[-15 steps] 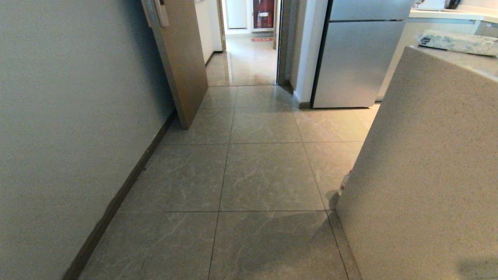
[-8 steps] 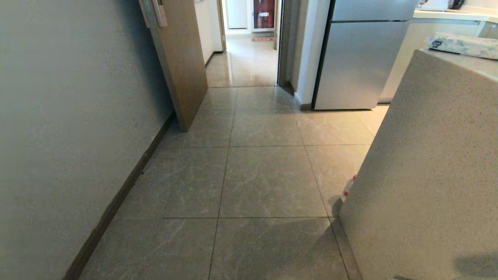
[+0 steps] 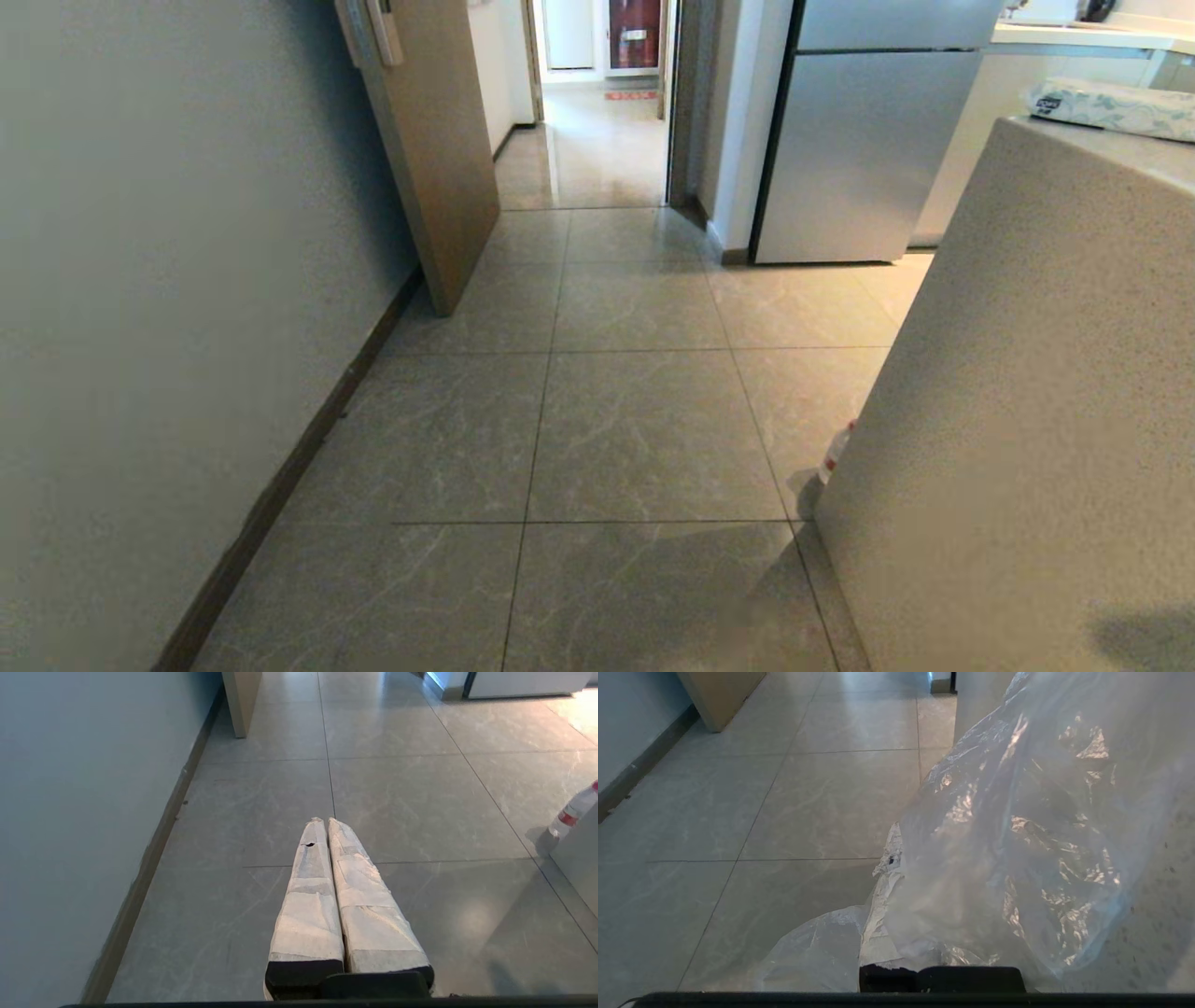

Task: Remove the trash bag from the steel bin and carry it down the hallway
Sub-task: Put the trash bag at the door

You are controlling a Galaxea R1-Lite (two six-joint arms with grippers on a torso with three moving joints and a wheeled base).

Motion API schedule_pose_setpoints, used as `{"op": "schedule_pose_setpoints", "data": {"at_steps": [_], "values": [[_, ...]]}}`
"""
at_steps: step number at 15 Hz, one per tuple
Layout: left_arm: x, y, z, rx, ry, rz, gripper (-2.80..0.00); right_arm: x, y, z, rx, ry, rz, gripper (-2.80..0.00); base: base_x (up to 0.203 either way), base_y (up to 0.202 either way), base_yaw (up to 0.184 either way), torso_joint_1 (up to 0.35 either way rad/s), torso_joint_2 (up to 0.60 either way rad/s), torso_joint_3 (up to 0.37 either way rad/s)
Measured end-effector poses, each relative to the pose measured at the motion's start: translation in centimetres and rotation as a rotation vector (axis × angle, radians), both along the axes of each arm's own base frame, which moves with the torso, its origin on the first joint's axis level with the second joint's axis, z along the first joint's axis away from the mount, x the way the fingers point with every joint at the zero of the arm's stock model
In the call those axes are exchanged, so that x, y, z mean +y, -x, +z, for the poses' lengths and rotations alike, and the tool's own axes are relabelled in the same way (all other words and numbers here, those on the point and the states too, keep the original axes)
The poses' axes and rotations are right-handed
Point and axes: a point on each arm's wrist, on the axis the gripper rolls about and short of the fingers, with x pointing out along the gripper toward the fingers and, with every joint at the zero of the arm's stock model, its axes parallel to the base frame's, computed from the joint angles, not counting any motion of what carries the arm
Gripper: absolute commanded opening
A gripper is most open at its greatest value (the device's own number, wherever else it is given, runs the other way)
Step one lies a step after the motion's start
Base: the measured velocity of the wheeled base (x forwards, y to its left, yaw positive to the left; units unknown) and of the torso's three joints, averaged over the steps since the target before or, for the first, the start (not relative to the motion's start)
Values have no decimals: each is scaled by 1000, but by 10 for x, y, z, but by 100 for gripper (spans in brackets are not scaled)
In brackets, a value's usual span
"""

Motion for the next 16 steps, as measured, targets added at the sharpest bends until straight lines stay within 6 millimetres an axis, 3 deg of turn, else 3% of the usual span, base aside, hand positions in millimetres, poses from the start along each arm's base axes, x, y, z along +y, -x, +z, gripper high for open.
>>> {"op": "schedule_pose_setpoints", "data": {"at_steps": [6, 16], "values": [[0, 0, 0, 2, 1, -1, -280, 0, 0, 0, 0, 0, 0, -280, 2, 144, -3, 1, 2, 0], [0, 0, 0, 1, -1, 0, -280, 0, 0, 0, 0, 0, -1, -280, 0, 0, 0, 0, 0, 0]]}}
